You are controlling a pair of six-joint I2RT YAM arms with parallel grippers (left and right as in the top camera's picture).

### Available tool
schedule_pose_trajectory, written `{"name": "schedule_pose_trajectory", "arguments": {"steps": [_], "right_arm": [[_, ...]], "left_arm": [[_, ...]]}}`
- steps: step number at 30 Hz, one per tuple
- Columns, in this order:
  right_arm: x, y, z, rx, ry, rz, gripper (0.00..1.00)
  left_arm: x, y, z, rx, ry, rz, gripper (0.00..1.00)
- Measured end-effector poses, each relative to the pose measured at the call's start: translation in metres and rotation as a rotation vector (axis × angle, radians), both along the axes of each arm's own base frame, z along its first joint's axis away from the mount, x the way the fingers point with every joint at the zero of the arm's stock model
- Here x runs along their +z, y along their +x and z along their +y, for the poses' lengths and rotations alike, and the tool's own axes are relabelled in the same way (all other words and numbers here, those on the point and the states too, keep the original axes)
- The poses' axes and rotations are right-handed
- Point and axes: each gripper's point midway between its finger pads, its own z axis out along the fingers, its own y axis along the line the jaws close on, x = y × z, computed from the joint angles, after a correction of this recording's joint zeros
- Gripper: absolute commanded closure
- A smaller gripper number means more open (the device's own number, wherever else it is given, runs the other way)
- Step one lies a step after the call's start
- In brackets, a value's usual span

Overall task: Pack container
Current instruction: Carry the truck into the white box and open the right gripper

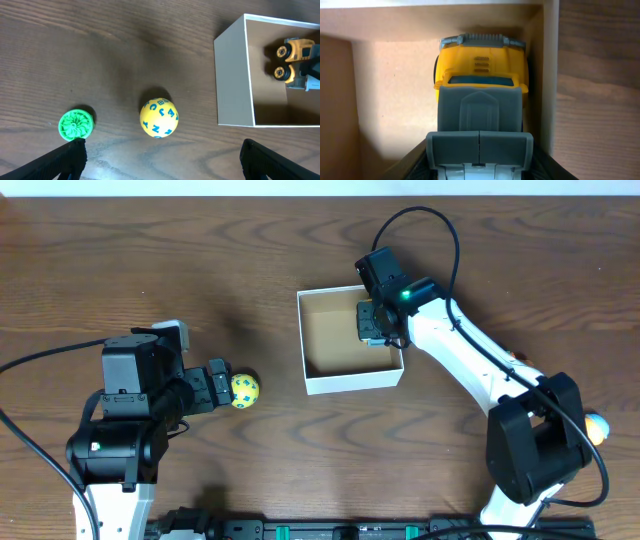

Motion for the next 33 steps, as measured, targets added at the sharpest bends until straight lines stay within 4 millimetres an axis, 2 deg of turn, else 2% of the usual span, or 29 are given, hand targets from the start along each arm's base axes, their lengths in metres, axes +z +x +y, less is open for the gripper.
{"name": "schedule_pose_trajectory", "arguments": {"steps": [5, 10, 13, 15, 18, 23, 25, 27, 30, 32, 33], "right_arm": [[-0.01, 0.0, -0.001, -0.002, -0.014, 0.017, 0.98], [-0.013, -0.006, -0.006, -0.029, -0.031, 0.042, 0.97], [-0.012, -0.004, -0.009, -0.049, -0.041, 0.035, 0.91], [-0.012, -0.004, -0.01, -0.055, -0.044, 0.031, 0.82], [-0.012, -0.003, -0.01, -0.063, -0.047, 0.027, 0.75], [-0.012, -0.002, -0.011, -0.07, -0.048, 0.025, 0.74], [-0.012, -0.002, -0.011, -0.07, -0.048, 0.025, 0.67], [-0.012, -0.002, -0.011, -0.07, -0.048, 0.024, 0.39], [-0.01, 0.001, -0.01, -0.076, -0.04, 0.009, 0.35], [-0.01, 0.003, -0.009, -0.077, -0.039, 0.002, 0.24], [-0.009, 0.003, -0.009, -0.082, -0.036, 0.0, 0.22]], "left_arm": [[0.0, 0.0, 0.0, 0.0, 0.0, 0.0, 0.02], [0.0, 0.0, 0.0, 0.0, 0.0, 0.0, 0.02], [0.0, 0.0, 0.0, 0.0, 0.0, 0.0, 0.02], [0.0, 0.0, 0.0, 0.0, 0.0, 0.0, 0.02], [0.0, 0.0, 0.0, 0.0, 0.0, 0.0, 0.02], [0.0, 0.0, 0.0, 0.0, 0.0, 0.0, 0.02], [0.0, 0.0, 0.0, 0.0, 0.0, 0.0, 0.02], [0.0, 0.0, 0.0, 0.0, 0.0, 0.0, 0.02], [0.0, 0.0, 0.0, 0.0, 0.0, 0.0, 0.02], [0.0, 0.0, 0.0, 0.0, 0.0, 0.0, 0.02], [0.0, 0.0, 0.0, 0.0, 0.0, 0.0, 0.02]]}}
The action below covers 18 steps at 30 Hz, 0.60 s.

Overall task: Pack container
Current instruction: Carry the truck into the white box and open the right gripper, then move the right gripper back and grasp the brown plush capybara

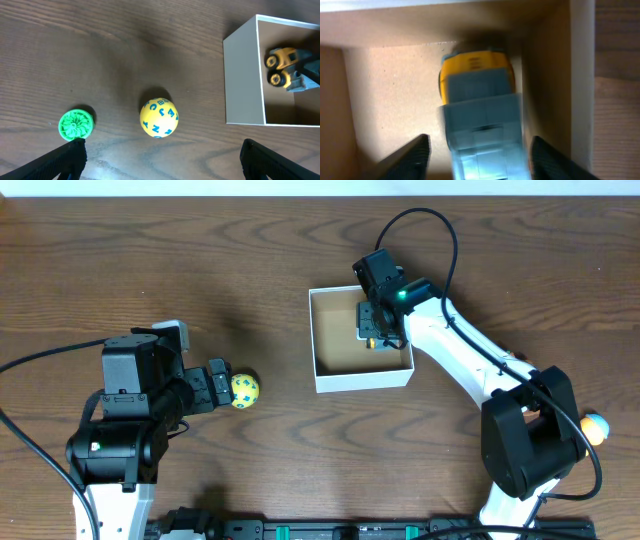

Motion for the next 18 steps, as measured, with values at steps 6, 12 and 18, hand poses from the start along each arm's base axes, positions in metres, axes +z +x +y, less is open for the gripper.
{"name": "schedule_pose_trajectory", "arguments": {"steps": [6, 12, 18], "right_arm": [[0.0013, 0.0036, 0.0016, 0.003, 0.005, -0.016, 0.22], [0.0017, 0.0039, 0.0024, 0.003, 0.008, -0.018, 0.07], [0.0045, -0.0003, 0.0056, 0.058, 0.004, -0.008, 0.01]], "left_arm": [[0.0001, 0.0001, 0.0, 0.0, 0.0, 0.0, 0.02], [0.0, 0.0, 0.0, 0.0, 0.0, 0.0, 0.02], [0.0, 0.0, -0.0001, 0.0, 0.0, 0.0, 0.02]]}}
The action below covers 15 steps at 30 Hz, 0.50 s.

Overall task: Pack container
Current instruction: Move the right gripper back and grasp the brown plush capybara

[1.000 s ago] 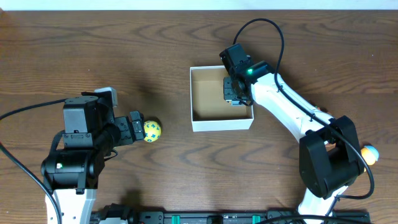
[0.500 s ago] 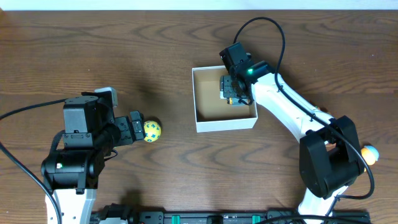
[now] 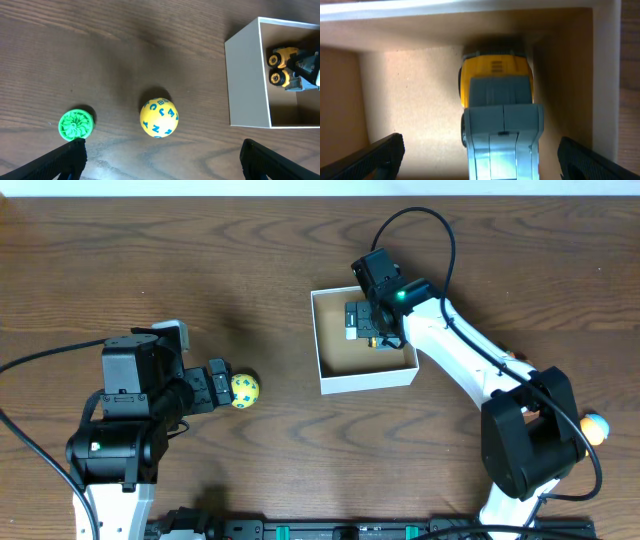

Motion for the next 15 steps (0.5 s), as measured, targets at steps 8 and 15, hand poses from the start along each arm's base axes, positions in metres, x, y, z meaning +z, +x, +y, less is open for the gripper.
{"name": "schedule_pose_trajectory", "arguments": {"steps": [8, 15], "right_arm": [[0.105, -0.003, -0.044, -0.051, 0.043, -0.173, 0.01], [0.176, -0.051, -0.186, -0.362, -0.021, -0.211, 0.01]], "left_arm": [[0.0, 0.0, 0.0, 0.0, 0.0, 0.0, 0.02], [0.0, 0.0, 0.0, 0.0, 0.0, 0.0, 0.02]]}}
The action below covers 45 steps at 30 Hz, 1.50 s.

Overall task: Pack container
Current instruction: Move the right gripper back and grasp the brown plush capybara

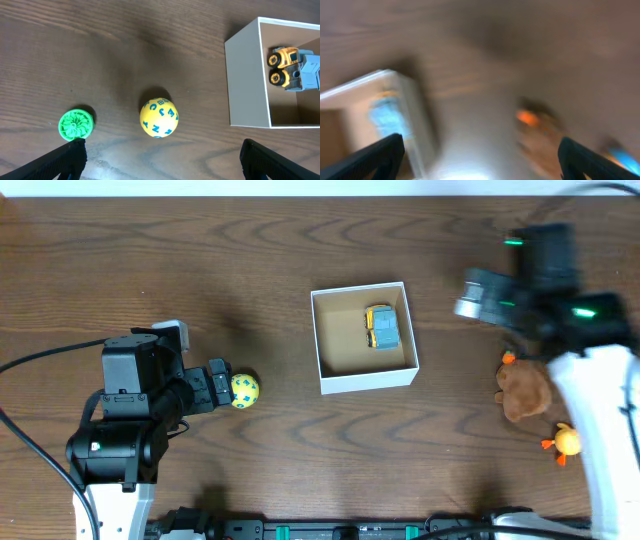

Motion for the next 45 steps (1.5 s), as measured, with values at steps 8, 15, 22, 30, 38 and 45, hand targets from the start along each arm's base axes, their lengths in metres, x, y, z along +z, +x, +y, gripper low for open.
{"name": "schedule_pose_trajectory", "arguments": {"steps": [8, 15, 22, 30, 38, 45], "right_arm": [[-0.049, -0.057, -0.094, -0.199, 0.0, 0.27, 0.01], [-0.127, -0.077, -0.099, -0.136, 0.02, 0.426, 0.01], [-0.185, -0.073, -0.098, -0.032, -0.017, 0.408, 0.01], [-0.229, -0.076, -0.099, 0.027, -0.042, 0.44, 0.26], [-0.232, -0.076, -0.098, 0.03, -0.038, 0.441, 0.49], [-0.228, -0.072, -0.095, 0.031, -0.015, 0.431, 0.62]], "left_arm": [[0.0, 0.0, 0.0, 0.0, 0.0, 0.0, 0.02], [0.0, 0.0, 0.0, 0.0, 0.0, -0.002, 0.02], [0.001, 0.0, 0.0, 0.0, 0.0, -0.002, 0.02], [0.001, 0.0, 0.0, 0.0, 0.0, -0.002, 0.02], [0.001, 0.0, 0.0, 0.0, 0.0, -0.002, 0.02], [0.001, 0.0, 0.0, 0.0, 0.0, -0.002, 0.02]]}}
